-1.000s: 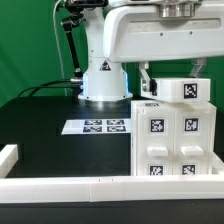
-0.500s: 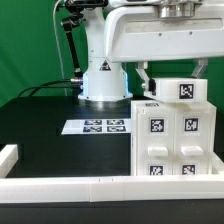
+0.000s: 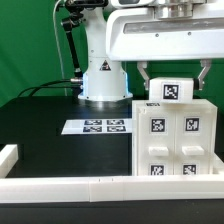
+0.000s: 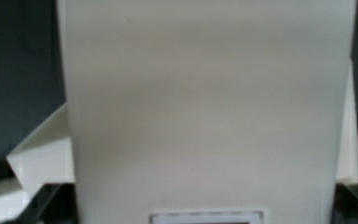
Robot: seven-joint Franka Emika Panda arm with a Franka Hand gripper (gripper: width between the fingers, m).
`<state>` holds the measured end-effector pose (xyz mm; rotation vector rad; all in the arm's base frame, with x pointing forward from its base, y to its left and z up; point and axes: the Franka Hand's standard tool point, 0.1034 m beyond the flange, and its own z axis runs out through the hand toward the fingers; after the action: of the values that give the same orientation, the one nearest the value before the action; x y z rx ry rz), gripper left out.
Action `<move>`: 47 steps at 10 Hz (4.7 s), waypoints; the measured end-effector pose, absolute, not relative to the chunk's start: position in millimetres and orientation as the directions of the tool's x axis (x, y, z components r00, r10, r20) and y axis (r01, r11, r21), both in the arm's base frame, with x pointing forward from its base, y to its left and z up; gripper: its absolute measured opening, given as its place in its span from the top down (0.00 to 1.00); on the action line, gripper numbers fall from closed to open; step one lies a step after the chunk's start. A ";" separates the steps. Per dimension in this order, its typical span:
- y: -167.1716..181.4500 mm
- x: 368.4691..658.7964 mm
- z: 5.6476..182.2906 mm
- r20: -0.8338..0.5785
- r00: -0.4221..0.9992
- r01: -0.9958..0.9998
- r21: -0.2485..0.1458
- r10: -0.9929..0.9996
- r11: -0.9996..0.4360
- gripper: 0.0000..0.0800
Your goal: Assemble cabinet
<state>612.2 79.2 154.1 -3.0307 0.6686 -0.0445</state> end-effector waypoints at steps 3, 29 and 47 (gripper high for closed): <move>84.5 611.5 153.8 -0.004 0.740 -0.672 -0.056 -0.673 -0.739 0.30; 100.4 620.0 171.4 -0.222 -0.264 -0.957 -0.062 -0.939 0.284 0.00; 116.3 626.5 189.1 -0.076 0.891 -0.452 -0.213 -0.447 -0.866 0.00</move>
Offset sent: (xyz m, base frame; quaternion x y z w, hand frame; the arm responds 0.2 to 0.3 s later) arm -0.0089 -0.0028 -0.0073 -0.0492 0.0195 0.1679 0.9844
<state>626.5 116.3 189.1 -2.8341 0.6826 0.0351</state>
